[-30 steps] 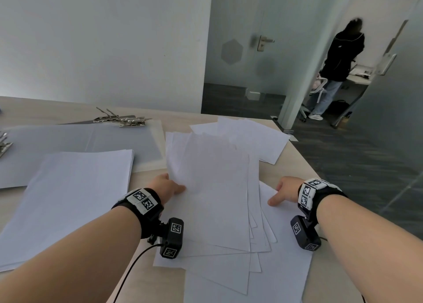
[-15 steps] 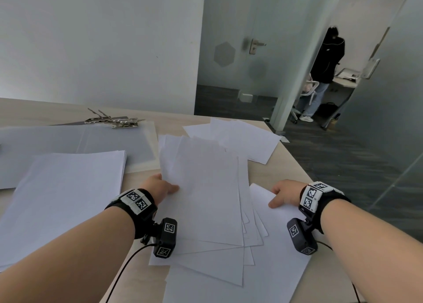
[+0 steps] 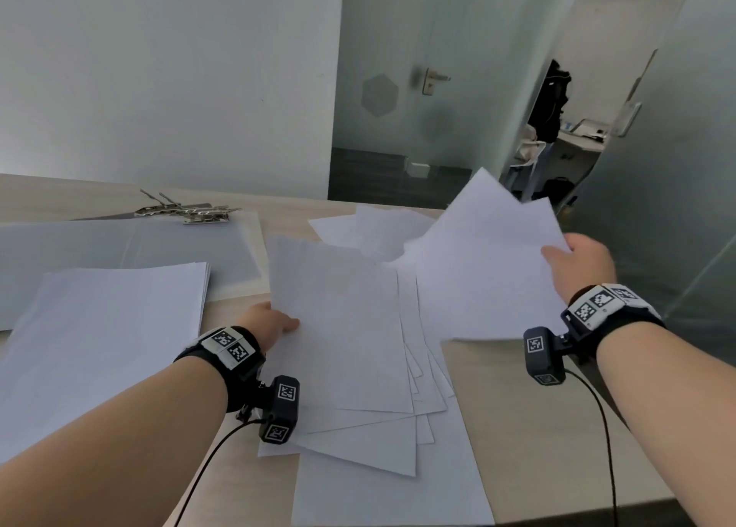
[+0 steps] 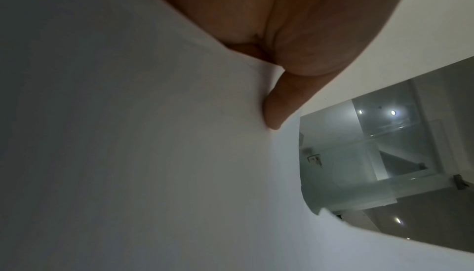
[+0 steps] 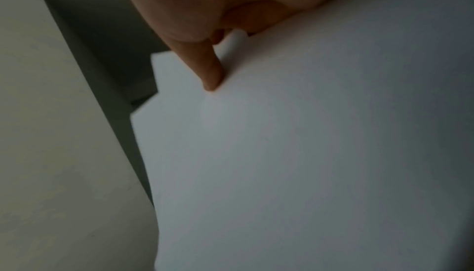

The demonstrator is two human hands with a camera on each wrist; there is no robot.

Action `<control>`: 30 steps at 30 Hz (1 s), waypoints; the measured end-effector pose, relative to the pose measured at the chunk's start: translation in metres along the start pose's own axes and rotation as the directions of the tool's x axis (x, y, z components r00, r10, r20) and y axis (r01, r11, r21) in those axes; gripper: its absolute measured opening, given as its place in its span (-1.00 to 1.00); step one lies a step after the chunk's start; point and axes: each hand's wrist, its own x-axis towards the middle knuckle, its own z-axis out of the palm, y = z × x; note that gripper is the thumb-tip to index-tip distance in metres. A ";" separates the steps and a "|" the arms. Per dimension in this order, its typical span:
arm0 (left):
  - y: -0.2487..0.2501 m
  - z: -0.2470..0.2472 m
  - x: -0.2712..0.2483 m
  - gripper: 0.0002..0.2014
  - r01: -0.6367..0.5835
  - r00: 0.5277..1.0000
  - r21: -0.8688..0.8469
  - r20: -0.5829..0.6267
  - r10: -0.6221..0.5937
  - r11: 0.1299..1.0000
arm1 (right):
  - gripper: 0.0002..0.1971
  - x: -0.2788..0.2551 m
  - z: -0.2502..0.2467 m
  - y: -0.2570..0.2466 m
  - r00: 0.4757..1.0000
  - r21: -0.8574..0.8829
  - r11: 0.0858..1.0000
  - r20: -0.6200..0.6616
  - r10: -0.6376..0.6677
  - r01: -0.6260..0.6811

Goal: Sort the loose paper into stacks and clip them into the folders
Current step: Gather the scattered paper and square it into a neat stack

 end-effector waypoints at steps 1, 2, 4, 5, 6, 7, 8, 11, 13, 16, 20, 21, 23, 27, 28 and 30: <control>-0.002 -0.001 0.004 -0.57 0.000 1.000 -0.002 -0.001 0.000 1.000 | -0.84 -0.002 -0.003 -0.005 0.998 0.079 0.996 -0.060 -0.024 0.029; -0.002 -0.002 0.004 -0.56 0.003 1.000 -0.004 0.006 -0.003 1.000 | -0.81 -0.003 -0.005 -0.009 0.992 0.144 0.988 -0.120 -0.037 0.054; 0.003 -0.002 -0.008 -0.58 0.022 1.000 -0.012 0.016 -0.022 1.000 | -0.78 -0.008 -0.009 -0.019 0.976 0.255 0.962 -0.211 -0.043 0.098; 0.011 0.000 -0.021 -0.62 0.025 1.000 -0.028 0.011 -0.025 0.999 | -0.78 -0.012 -0.009 -0.026 0.972 0.311 0.942 -0.230 -0.051 0.123; 0.017 0.002 -0.031 -0.67 0.025 1.000 -0.042 0.004 -0.025 0.999 | -0.79 -0.017 -0.007 -0.034 0.972 0.349 0.925 -0.225 -0.072 0.149; 0.021 0.005 -0.039 -0.69 0.015 1.000 -0.050 -0.008 -0.015 0.999 | -0.82 -0.023 -0.003 -0.042 0.974 0.367 0.912 -0.196 -0.116 0.183; 0.026 0.008 -0.047 -0.66 0.006 1.000 -0.037 -0.018 -0.006 0.999 | -0.85 -0.031 0.003 -0.051 0.975 0.361 0.908 -0.139 -0.175 0.214; 0.035 0.008 -0.057 -0.37 0.029 0.996 0.056 -0.090 -0.024 0.998 | -0.81 -0.066 0.028 -0.068 0.905 0.195 0.905 0.128 -0.406 0.379; 0.036 0.006 -0.057 -0.13 0.088 0.993 0.007 -0.076 -0.087 0.996 | -0.81 -0.089 0.047 -0.071 0.753 0.032 0.802 0.325 -0.572 0.596; 0.018 0.000 -0.029 0.18 0.180 0.984 -0.209 0.045 -0.175 0.961 | -0.79 -0.120 0.073 -0.068 0.506 -0.106 0.600 0.664 -0.551 0.793; 0.031 0.004 -0.053 -0.03 0.110 0.994 -0.122 0.009 -0.110 0.986 | -0.76 -0.146 0.093 -0.063 0.338 -0.065 0.561 0.853 -0.399 0.825; 0.032 0.005 -0.055 -0.15 0.069 0.997 -0.059 -0.029 -0.071 0.996 | -0.75 -0.149 0.095 -0.063 0.323 -0.052 0.577 0.868 -0.378 0.815; 0.031 0.006 -0.057 -0.37 0.033 0.998 0.036 -0.045 -0.031 0.999 | -0.74 -0.151 0.096 -0.062 0.318 -0.027 0.625 0.878 -0.359 0.780; 0.026 0.002 -0.050 -0.64 0.054 0.998 -0.005 0.038 -0.053 0.999 | -0.69 -0.150 0.097 -0.060 0.305 0.014 0.728 0.902 -0.304 0.686; 0.026 0.001 -0.050 -0.69 0.052 0.997 -0.003 0.049 -0.052 0.999 | -0.62 -0.148 0.096 -0.062 0.306 0.023 0.768 0.909 -0.282 0.640; 0.027 0.002 -0.049 -0.77 0.037 0.998 0.031 0.047 -0.039 0.999 | -0.55 -0.140 0.096 -0.064 0.333 0.056 0.843 0.903 -0.271 0.536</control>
